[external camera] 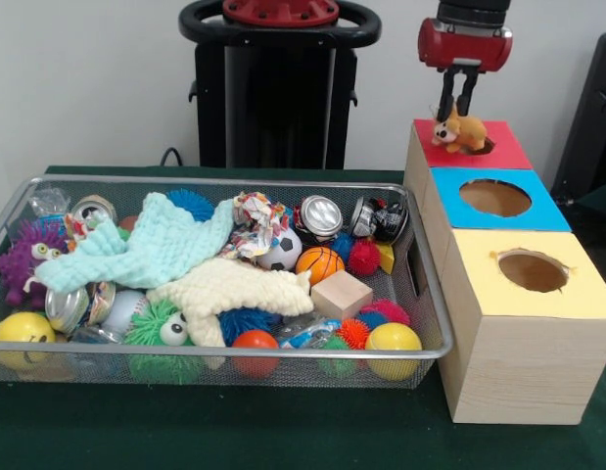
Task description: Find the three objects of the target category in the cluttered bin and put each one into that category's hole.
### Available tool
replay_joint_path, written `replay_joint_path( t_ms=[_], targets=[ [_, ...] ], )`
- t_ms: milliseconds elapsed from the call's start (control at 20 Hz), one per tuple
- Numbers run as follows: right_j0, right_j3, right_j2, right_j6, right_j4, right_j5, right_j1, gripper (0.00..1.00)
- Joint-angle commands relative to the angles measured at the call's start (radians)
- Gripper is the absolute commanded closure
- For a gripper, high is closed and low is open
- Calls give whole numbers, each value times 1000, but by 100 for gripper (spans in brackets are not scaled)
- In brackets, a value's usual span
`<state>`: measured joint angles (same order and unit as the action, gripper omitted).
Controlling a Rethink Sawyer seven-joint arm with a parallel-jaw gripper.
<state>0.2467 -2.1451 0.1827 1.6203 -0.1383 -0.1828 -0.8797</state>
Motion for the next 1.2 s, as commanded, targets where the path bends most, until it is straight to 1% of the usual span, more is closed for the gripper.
replay_joint_path(
  t_ms=[50, 200, 350, 600, 1050, 1200],
  targets=[
    [39, 14, 36, 272, -66, -89, 11, 100],
    [49, 7, 38, 275, -77, -75, 16, 100],
    [32, -7, 25, 262, -81, -43, 29, 100],
    [18, -4, 23, 237, -73, -33, 41, 100],
    [2, -60, -12, 247, -74, 0, 45, 100],
    [11, -49, -4, 243, -68, 1, 58, 100]
  ],
)
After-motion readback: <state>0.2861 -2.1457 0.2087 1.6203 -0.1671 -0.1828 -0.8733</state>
